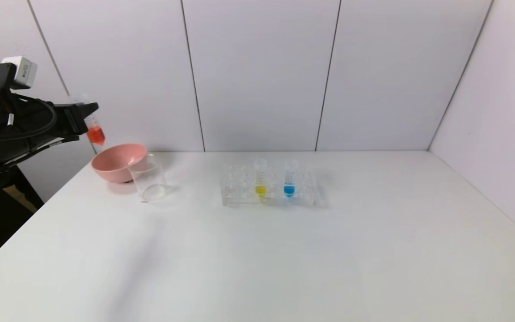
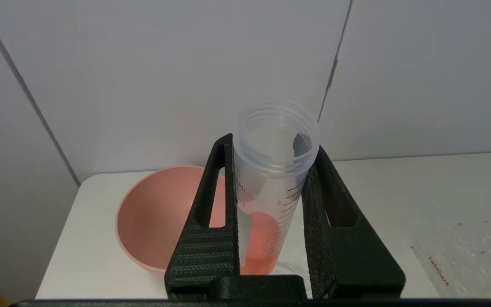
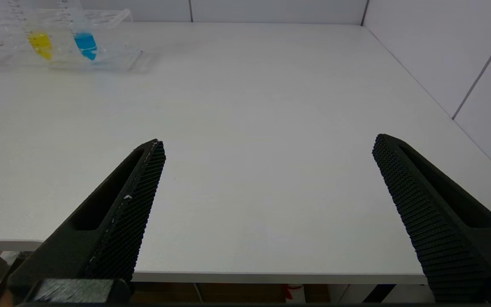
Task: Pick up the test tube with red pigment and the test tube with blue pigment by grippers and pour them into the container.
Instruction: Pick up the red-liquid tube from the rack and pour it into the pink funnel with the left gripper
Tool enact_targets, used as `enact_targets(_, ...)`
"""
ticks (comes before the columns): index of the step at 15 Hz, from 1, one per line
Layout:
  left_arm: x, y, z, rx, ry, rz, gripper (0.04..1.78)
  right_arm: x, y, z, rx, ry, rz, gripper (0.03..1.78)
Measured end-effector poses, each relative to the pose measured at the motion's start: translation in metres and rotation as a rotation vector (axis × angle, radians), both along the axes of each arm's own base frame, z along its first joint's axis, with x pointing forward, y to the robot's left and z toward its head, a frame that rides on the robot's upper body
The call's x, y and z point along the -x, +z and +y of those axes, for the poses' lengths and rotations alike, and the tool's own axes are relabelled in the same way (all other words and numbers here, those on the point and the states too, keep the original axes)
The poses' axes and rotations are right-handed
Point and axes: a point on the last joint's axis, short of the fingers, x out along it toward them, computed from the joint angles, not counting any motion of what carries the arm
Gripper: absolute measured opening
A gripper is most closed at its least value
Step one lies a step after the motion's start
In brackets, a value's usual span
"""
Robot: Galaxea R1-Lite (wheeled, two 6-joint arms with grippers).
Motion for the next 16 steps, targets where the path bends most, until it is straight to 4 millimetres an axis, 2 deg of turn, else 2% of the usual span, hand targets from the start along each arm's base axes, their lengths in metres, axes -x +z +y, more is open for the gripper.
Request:
enact_targets(10,0.001,-0.007,0.011,-0.003,0.037,0.023,0.44,0.000,0.000,0.000,0.000,0.000,0.000,1.77)
enact_targets(16,0.011,-0.007,0.012,-0.024,0.046,0.015,0.44,0.000,0.000,0.000,0.000,0.000,0.000,1.77)
